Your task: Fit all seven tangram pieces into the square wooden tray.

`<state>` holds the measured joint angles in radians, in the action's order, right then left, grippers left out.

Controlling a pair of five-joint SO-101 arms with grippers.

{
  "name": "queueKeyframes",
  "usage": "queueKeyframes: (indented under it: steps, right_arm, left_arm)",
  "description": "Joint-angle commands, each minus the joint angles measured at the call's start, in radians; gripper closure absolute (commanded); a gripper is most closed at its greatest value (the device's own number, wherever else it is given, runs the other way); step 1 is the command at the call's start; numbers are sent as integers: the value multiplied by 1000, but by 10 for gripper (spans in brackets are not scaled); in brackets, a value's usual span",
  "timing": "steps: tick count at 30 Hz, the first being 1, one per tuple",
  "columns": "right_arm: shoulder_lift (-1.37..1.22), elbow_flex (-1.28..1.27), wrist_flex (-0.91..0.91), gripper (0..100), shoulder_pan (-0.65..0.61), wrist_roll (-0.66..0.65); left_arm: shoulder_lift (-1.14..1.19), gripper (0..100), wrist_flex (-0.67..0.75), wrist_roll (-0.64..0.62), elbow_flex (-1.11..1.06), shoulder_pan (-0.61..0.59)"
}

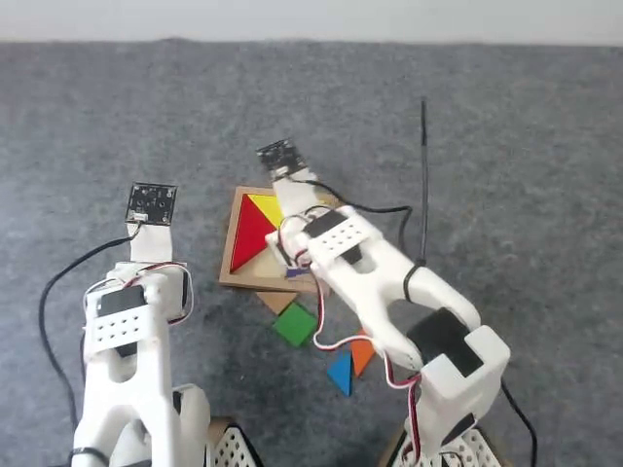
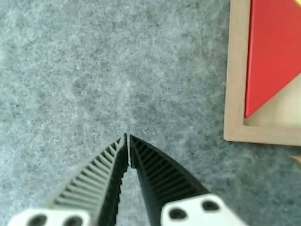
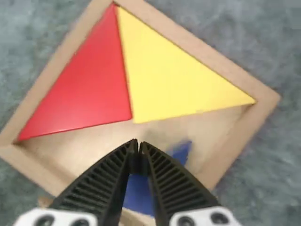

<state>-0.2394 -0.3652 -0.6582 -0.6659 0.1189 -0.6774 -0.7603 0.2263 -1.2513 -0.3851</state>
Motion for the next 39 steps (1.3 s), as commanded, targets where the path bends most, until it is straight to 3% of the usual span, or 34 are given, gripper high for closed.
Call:
queueKeyframes:
  steps: [1, 5, 24, 29, 34, 39]
  right_arm:
    - [4, 60, 22, 983, 22, -14]
    - [1, 58, 61, 983, 38, -17]
    - [41, 87, -248, 982, 50, -80]
    - [257, 86, -263, 983, 62, -80]
    - [526, 32, -461, 983, 131, -86]
    - [765, -270, -578, 983, 39, -193]
  left_arm:
    - [-29, 988, 15, 8, 5, -8]
    - [-29, 988, 15, 8, 5, -8]
    - [-29, 988, 15, 9, 5, -8]
    - [-29, 988, 17, 9, 5, -8]
    - [-34, 988, 15, 9, 5, -6]
    - [-34, 988, 20, 9, 18, 11]
